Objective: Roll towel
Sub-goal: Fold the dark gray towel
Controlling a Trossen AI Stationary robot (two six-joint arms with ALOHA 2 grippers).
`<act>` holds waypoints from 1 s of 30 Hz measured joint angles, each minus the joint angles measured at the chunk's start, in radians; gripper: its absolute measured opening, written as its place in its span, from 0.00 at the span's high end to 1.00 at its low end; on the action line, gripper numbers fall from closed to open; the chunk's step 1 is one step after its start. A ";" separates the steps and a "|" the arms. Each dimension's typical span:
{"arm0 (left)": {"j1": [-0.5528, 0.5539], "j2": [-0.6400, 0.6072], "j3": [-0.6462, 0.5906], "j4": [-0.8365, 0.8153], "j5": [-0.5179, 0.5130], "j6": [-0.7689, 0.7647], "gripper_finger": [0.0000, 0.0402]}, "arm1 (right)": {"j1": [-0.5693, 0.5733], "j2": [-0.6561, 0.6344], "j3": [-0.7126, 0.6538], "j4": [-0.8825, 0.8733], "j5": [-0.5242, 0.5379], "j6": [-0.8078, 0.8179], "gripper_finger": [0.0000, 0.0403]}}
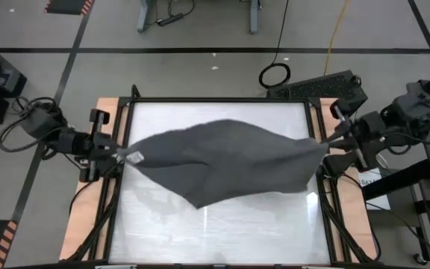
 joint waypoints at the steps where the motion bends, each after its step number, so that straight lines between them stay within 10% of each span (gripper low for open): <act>1: -0.005 0.001 0.000 0.005 0.020 0.010 1.00 | 0.000 0.000 0.000 0.012 -0.027 -0.012 1.00; 10: -0.058 -0.001 0.000 0.110 0.112 0.177 1.00 | 0.000 -0.003 0.000 0.069 -0.148 -0.105 1.00; 19: -0.046 0.008 0.000 -0.255 -0.595 0.024 1.00 | -0.001 0.044 -0.002 -0.367 0.453 0.056 1.00; 30: 0.145 0.163 -0.055 -0.751 -0.662 -0.505 1.00 | -0.100 0.215 -0.174 -0.503 0.688 0.200 1.00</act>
